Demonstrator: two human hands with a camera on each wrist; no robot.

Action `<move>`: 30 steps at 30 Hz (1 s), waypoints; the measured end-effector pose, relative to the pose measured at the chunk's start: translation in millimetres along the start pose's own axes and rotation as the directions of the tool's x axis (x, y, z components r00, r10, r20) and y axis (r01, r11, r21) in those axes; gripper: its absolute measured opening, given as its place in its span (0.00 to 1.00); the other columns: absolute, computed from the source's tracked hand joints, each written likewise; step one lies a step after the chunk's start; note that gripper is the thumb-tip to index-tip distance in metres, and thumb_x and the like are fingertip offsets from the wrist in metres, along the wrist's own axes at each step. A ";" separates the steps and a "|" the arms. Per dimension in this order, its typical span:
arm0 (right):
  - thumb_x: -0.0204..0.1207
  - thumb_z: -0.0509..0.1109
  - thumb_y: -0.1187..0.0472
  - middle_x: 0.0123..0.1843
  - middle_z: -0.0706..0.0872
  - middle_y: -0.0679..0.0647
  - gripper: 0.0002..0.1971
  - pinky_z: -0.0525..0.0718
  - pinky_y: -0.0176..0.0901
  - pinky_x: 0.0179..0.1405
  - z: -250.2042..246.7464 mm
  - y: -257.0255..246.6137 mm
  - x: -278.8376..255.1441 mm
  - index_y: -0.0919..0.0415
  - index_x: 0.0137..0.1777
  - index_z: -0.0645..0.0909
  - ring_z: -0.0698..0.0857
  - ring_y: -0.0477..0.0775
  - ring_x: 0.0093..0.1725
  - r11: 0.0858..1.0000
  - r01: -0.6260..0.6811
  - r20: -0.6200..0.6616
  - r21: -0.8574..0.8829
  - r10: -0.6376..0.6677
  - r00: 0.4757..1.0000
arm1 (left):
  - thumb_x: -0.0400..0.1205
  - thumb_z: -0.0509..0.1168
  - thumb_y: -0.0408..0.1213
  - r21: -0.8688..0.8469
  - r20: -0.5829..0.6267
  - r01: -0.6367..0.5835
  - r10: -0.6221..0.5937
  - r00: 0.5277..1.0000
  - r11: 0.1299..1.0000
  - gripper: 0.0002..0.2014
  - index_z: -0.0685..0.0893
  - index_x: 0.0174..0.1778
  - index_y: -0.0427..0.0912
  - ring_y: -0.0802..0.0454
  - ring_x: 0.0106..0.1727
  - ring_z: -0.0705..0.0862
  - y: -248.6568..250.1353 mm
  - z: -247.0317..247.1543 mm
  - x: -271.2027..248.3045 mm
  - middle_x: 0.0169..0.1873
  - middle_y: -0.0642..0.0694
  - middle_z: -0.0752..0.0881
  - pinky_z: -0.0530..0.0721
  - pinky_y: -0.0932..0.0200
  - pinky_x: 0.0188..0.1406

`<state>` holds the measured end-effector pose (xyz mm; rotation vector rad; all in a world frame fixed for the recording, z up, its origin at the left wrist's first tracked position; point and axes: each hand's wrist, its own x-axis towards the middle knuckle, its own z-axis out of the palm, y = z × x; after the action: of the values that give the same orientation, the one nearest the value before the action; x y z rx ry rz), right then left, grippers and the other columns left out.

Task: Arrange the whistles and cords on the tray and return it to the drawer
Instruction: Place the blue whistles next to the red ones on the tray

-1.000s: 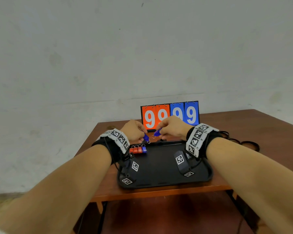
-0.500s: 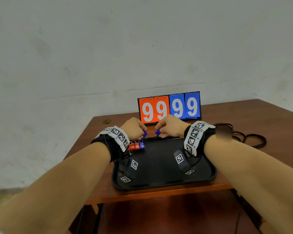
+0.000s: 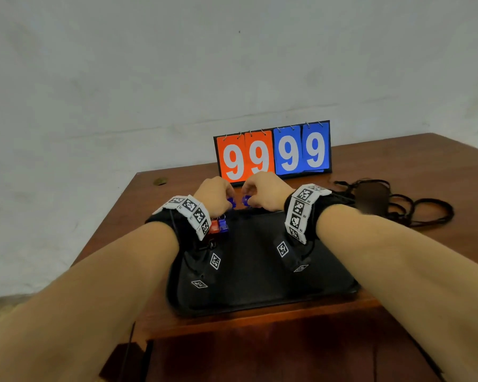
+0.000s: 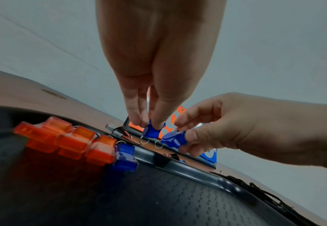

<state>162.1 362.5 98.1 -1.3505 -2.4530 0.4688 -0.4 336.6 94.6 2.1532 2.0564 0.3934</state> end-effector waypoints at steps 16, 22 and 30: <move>0.74 0.78 0.64 0.61 0.87 0.53 0.20 0.84 0.44 0.61 11.8 -1.5 -4.2 0.58 0.66 0.82 0.85 0.52 0.59 1.000 0.029 0.073 -0.010 -0.028 0.997 | 0.79 0.72 0.33 0.089 0.090 -0.052 0.044 0.995 0.995 0.16 0.87 0.63 0.40 0.47 0.57 0.87 6.6 7.3 -8.3 0.58 0.44 0.89 0.86 0.51 0.61; 0.73 0.79 0.63 0.59 0.87 0.52 0.19 0.85 0.47 0.61 12.7 -4.2 -8.1 0.57 0.64 0.83 0.85 0.52 0.57 1.000 0.027 0.075 -0.010 -0.026 0.997 | 0.79 0.72 0.33 0.102 0.123 -0.044 0.031 0.992 0.994 0.13 0.88 0.60 0.40 0.48 0.54 0.87 11.5 7.0 -12.8 0.54 0.44 0.89 0.86 0.54 0.57; 0.72 0.78 0.64 0.57 0.88 0.52 0.19 0.85 0.46 0.59 12.7 -8.4 -12.3 0.58 0.63 0.83 0.86 0.53 0.56 0.999 0.036 0.123 -0.007 -0.035 0.992 | 0.76 0.74 0.34 0.160 0.194 -0.044 0.013 0.981 0.986 0.12 0.88 0.56 0.39 0.47 0.50 0.88 14.6 10.0 -15.2 0.50 0.44 0.89 0.88 0.50 0.55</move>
<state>156.9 346.0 88.8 -1.3163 -2.5761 0.5479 15.8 321.5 87.7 2.2138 2.0153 0.0166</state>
